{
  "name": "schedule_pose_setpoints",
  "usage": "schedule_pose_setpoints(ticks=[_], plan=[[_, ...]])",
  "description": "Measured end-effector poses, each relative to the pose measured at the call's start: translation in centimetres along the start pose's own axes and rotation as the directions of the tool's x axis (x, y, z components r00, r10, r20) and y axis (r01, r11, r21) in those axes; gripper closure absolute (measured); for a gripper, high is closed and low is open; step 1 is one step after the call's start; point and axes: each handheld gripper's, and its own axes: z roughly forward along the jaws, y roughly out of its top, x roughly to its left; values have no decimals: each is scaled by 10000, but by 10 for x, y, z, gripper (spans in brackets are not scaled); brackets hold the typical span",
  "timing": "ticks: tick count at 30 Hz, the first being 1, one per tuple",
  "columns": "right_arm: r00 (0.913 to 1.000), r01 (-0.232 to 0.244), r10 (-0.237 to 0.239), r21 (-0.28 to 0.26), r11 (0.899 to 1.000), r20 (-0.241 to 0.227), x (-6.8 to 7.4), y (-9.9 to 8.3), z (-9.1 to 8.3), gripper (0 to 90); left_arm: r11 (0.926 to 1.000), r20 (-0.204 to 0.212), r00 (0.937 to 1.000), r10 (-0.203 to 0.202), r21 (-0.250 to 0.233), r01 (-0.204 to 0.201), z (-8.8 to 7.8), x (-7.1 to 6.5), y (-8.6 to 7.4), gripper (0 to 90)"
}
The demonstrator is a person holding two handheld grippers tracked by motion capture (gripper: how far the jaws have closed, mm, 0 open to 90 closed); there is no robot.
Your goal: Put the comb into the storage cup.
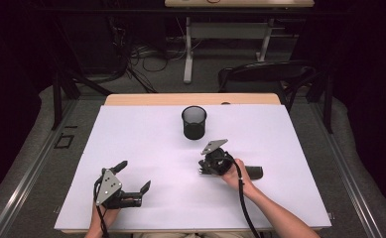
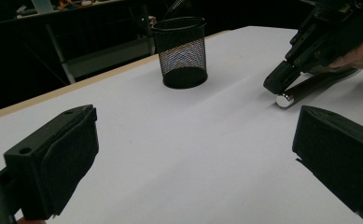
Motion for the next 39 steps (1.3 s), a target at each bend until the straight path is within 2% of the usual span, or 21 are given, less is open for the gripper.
schedule_pose_setpoints(ticks=[30,39], plan=[[9986,349,-312,868,9956,-435,10,-7,-7,900,10000,-9,10000,-37,-58,37,0,0,0,5],[9975,540,-495,933,9942,-499,10,-9,-11,900,10000,-41,10000,-38,-34,37,0,0,0,5]])
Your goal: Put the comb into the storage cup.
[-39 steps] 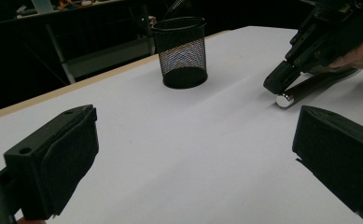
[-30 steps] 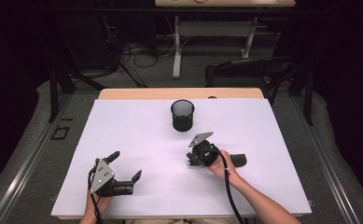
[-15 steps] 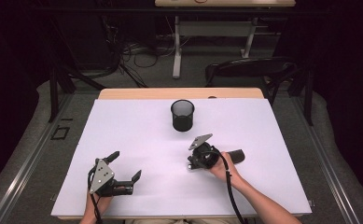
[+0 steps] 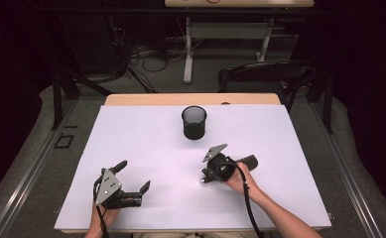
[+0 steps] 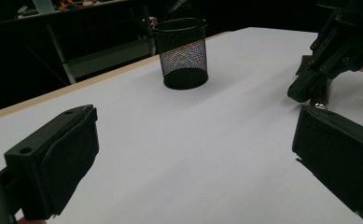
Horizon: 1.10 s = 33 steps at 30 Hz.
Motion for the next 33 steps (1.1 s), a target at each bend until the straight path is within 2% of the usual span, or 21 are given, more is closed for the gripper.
schedule_pose_setpoints(ticks=[16,20,25,33], plan=[[9997,206,-197,554,9983,-160,3,-7,-4,900,10000,-1,10000,33,18,-33,1,0,0,8],[9999,74,-68,499,9987,-113,1,-9,-6,900,10000,23,10000,6,-10,-6,1,0,0,8],[9995,290,-285,330,9990,-148,7,-7,-4,900,10000,21,10000,25,-11,-25,1,0,0,9],[9978,545,-525,518,9972,-395,15,-5,-2,900,10000,4,10000,9,-42,-9,0,0,0,9]])
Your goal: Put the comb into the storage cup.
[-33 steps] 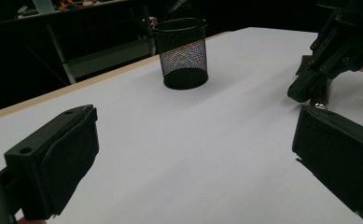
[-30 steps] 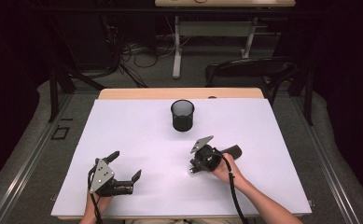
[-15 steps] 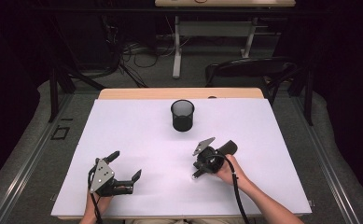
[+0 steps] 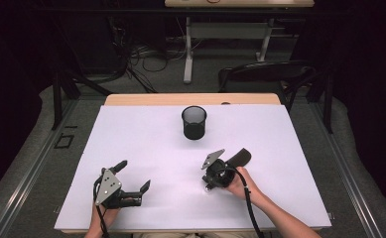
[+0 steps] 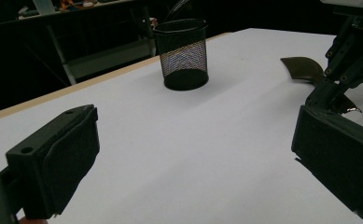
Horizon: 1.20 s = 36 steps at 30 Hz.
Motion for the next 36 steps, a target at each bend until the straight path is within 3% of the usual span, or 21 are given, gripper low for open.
schedule_pose_setpoints(ticks=[36], plan=[[9981,621,-609,1168,9912,-136,10,-7,-14,900,10000,-68,10000,-58,-53,58,0,1,0,15]])
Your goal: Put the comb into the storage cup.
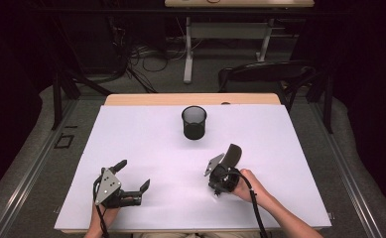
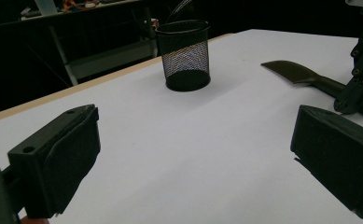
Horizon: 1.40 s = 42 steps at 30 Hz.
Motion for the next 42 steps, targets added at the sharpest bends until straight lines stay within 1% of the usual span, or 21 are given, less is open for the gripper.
schedule_pose_setpoints(ticks=[5,6,13,15,16,17,18,19,25,26,30,31,32,33,35,36,37,38,42], plan=[[9999,106,-106,182,9998,-26,-1,-1,-2,900,10000,-3,10000,-3,-13,3,0,0,0,16],[10000,29,-29,209,9998,-18,-1,-1,-2,900,10000,0,10000,12,-3,-12,0,0,0,16],[9999,137,-136,374,9992,-29,-1,-3,-4,900,10000,-8,10000,10,-8,-10,0,1,0,16],[10000,77,-75,428,9991,-45,-1,-4,-5,900,10000,-13,10000,21,4,-21,-1,1,0,17],[9998,178,-178,420,9990,-7,-2,-5,-6,900,10000,-8,10000,32,6,-32,-1,1,0,17],[10000,53,-52,459,9989,-17,-2,-6,-7,900,10000,-17,10000,21,1,-21,0,1,0,17],[9999,108,-109,442,9990,18,-2,-7,-7,900,10000,-16,10000,19,2,-19,0,1,0,17],[10000,15,-16,432,9991,26,-3,-8,-8,900,10000,-9,10000,8,-1,-8,0,1,0,17],[10000,65,-69,510,9987,70,-5,-13,-13,900,10000,-26,10000,19,9,-19,0,1,0,18],[10000,-7,3,529,9986,82,-4,-13,-13,900,10000,-24,10000,12,5,-12,0,1,0,18],[9998,84,-97,685,9976,190,-5,-17,-16,900,10000,-31,10000,17,-3,-17,0,1,0,18],[9998,60,-72,619,9981,182,-6,-18,-16,900,10000,-30,10000,22,3,-22,0,1,0,18],[9998,8,-25,737,9973,221,-5,-19,-17,900,10000,-31,10000,23,-5,-23,0,1,0,18],[9997,78,-94,689,9976,234,-6,-20,-17,900,10000,-30,10000,20,-8,-20,0,1,0,18],[9996,-79,58,728,9973,292,-6,-22,-18,900,10000,-28,10000,25,-8,-25,0,1,0,18],[9994,70,-94,756,9971,319,-8,-23,-18,900,10000,-32,10000,28,-13,-28,0,1,0,18],[9994,-24,-6,819,9966,357,-8,-23,-19,900,10000,-39,10000,30,-14,-30,0,1,0,18],[9992,-17,-13,767,9971,389,-8,-24,-19,900,10000,-40,10000,32,-16,-32,0,1,0,19],[9989,6,-48,867,9962,473,-10,-24,-21,900,10000,-47,10000,39,-5,-39,0,1,0,19]])
